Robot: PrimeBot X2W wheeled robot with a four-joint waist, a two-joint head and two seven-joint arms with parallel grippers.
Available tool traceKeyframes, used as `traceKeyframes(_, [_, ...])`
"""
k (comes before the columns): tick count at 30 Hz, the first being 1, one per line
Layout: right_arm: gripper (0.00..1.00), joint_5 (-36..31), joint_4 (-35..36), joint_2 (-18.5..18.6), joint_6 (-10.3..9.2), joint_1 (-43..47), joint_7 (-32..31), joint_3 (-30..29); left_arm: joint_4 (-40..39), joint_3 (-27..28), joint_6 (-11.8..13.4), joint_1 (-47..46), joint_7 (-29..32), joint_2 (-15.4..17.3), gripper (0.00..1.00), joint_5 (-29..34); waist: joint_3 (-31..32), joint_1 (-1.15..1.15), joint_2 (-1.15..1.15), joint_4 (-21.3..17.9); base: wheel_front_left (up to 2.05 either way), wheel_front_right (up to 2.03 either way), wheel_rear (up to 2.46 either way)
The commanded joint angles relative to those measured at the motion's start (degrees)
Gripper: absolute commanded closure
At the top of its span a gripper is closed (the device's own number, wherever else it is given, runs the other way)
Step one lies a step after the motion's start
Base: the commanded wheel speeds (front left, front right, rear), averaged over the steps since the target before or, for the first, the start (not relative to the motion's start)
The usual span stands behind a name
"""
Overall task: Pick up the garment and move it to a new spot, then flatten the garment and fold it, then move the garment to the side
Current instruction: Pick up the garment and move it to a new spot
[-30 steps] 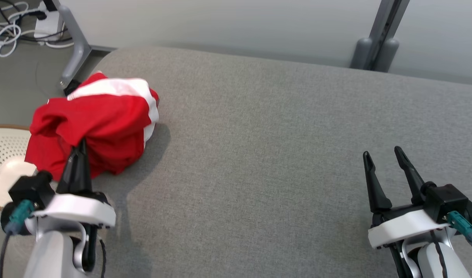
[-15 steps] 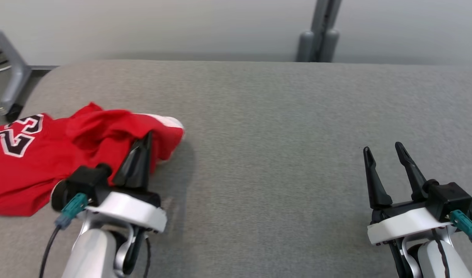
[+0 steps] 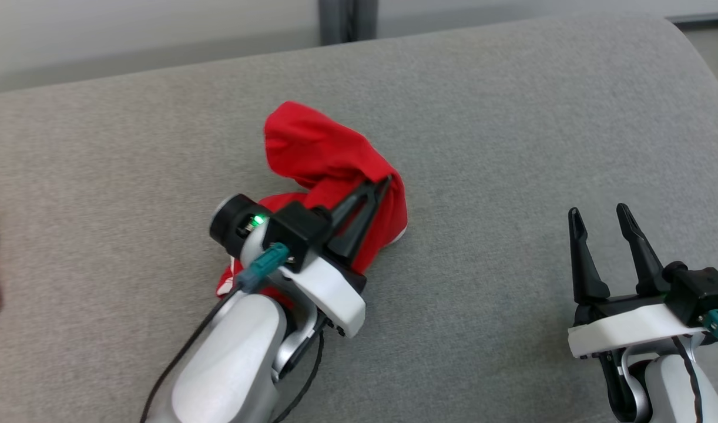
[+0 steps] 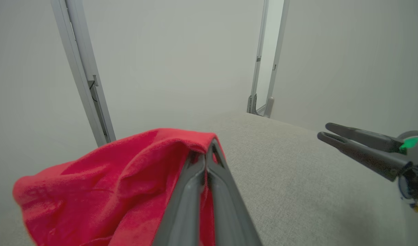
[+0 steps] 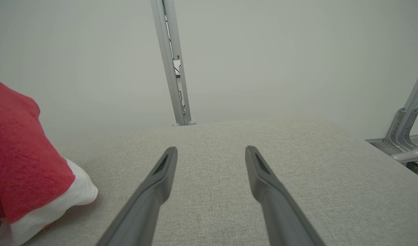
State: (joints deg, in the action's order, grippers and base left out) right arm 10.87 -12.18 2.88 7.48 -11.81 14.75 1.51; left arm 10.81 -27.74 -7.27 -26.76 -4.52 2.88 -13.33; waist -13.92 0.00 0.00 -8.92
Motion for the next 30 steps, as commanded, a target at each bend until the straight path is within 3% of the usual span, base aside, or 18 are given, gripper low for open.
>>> traceKeyframes(1, [0.00, 0.6, -0.2, 0.1, 0.03, -1.0, 0.6, 0.1, 1.6, -1.3, -0.2, -0.9, 0.4, 0.4, 1.00, -0.5, -2.6, 0.00, 0.00, -2.8, 0.00, 0.00, 0.00])
traceKeyframes(7, [0.00, 2.4, 0.2, 0.1, 0.02, -1.3, 0.6, 0.2, 8.2, -7.4, -0.2, -1.2, 0.5, 0.3, 1.00, -3.7, -3.6, 0.00, 0.00, -3.3, 0.00, 0.00, 0.00])
traceKeyframes(9, [0.00, 2.3, 0.2, 0.1, 0.03, -1.3, 0.6, 0.1, 9.3, -9.1, -0.2, -1.0, 0.0, 0.3, 0.00, -4.9, -3.3, 0.00, 0.00, -2.6, 0.00, 0.00, 0.00])
traceKeyframes(15, [0.00, 1.7, 0.0, 0.2, 0.02, -1.1, 0.5, 0.0, 10.6, -11.5, -0.1, 0.6, -2.7, 1.5, 0.00, -6.4, -1.0, 0.00, 0.00, 0.4, 0.00, 0.00, 0.00])
traceKeyframes(30, [0.00, -1.1, -0.5, 0.2, 0.03, 1.6, 0.5, -0.8, 8.2, 0.0, 8.8, 7.5, -9.1, 4.9, 0.00, -12.0, 5.1, 0.00, 0.00, 7.7, 0.00, 0.00, 0.00])
